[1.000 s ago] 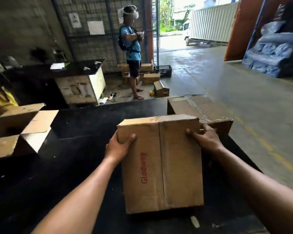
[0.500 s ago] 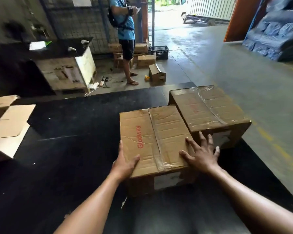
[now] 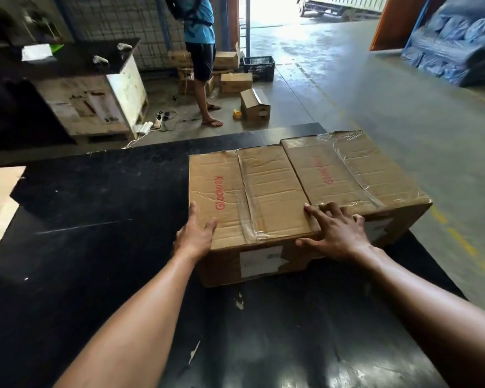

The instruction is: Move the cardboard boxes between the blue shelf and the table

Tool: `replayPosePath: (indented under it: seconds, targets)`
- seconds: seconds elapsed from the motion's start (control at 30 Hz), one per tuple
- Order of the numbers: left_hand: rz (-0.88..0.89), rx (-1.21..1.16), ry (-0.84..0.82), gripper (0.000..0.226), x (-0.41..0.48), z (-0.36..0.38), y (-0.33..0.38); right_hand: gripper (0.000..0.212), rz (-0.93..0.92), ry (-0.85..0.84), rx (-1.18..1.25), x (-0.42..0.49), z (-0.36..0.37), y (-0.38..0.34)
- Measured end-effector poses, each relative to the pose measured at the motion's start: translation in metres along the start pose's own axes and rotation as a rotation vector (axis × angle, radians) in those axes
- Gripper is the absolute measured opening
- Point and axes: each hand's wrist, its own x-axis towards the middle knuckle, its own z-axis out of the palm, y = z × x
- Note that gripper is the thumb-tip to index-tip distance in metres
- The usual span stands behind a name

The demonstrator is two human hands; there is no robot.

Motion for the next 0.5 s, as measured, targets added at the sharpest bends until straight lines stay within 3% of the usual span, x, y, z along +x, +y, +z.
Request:
replayPosePath:
  seconds: [0.2,0.5]
  targets:
    - [0.037,0.027,-0.01,0.083,0.015,0.004,0.017,0.073,-0.008,0.144,0.009,0.001,0.002,0.019]
    - [0.075,0.04,-0.088,0.089,-0.007,0.009,0.008,0.057,-0.105,0.074,0.104,-0.016,-0.012,0.048]
